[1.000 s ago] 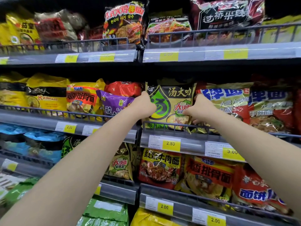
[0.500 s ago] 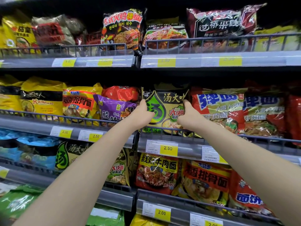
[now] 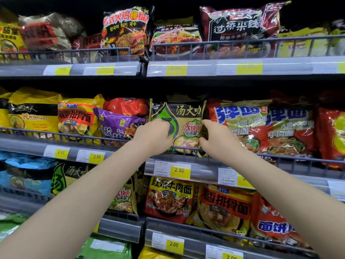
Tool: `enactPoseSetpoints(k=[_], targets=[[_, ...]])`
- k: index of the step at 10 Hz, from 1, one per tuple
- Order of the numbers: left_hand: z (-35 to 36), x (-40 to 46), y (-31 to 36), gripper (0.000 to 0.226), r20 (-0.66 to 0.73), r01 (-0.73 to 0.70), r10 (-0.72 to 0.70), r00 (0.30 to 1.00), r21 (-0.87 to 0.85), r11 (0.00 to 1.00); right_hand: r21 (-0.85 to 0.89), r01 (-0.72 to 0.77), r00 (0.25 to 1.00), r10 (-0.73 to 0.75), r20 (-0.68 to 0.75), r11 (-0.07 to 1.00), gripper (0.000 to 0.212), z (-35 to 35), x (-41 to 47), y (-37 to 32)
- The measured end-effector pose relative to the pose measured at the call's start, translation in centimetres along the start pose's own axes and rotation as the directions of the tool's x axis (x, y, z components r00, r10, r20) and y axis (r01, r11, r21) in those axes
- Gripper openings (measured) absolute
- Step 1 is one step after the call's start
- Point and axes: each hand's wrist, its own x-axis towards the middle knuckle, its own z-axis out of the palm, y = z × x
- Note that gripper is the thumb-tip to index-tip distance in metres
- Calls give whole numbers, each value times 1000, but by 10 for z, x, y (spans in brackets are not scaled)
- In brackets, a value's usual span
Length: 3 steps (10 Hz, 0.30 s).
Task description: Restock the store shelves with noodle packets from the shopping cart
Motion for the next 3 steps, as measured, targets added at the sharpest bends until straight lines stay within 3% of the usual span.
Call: enactPoseSetpoints(k=[2,3], targets=[[7,7,21,28,-136,-47,43,990,-27,999,-139,103,994,-108,-30,985,31,-5,-9,17],[12,13,26,26,-188,-17,-3,982,-107,994,-133,141,988,-147,-40,981,29,-7,-8,30]])
